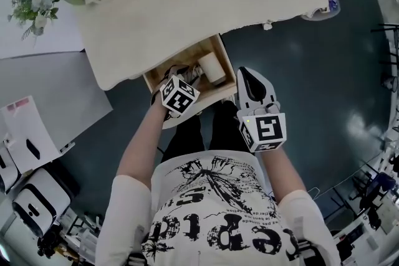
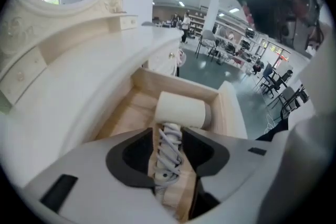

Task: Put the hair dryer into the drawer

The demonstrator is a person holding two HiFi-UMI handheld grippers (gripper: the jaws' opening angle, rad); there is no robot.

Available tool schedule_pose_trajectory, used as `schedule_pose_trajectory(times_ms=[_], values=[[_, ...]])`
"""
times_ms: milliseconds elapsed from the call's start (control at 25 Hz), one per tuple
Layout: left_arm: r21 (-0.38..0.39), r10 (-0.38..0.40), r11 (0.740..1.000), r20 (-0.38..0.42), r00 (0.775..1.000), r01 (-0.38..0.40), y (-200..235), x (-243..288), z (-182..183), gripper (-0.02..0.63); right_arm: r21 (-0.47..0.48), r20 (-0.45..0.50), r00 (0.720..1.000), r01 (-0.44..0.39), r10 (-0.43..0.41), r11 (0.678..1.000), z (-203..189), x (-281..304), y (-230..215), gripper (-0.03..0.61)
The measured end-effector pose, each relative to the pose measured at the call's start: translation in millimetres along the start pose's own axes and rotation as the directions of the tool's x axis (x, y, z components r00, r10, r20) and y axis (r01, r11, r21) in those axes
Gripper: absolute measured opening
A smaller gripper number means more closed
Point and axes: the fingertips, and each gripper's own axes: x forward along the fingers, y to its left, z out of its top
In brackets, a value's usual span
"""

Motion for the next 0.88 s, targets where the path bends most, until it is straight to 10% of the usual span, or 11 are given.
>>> schedule_pose_trajectory(times_ms=[160,400,880], values=[[-0.075,0.095,0.993,0.113,0.989,-0.086,11.1,-45.5,27.8,0.034,-0.021,0.022,0.999,-0.027,0.028,0.999,14.4,-8.6,7.3,0.017],[-0.108,0.260,0.965,0.272,0.926,-0.239,17.9,-122.8,67.7,0.021,-0.062,0.040,0.992,-0.119,0.122,0.991,36.9,-22.7,26.3,0.017],[-0.312,0.571,0.817,0.557,0.602,-0.486,32.1,-304.3,104.5,0.020,-0.180,0.168,0.951,-0.230,0.260,0.956,107.6,-34.0,68.0,0.017]])
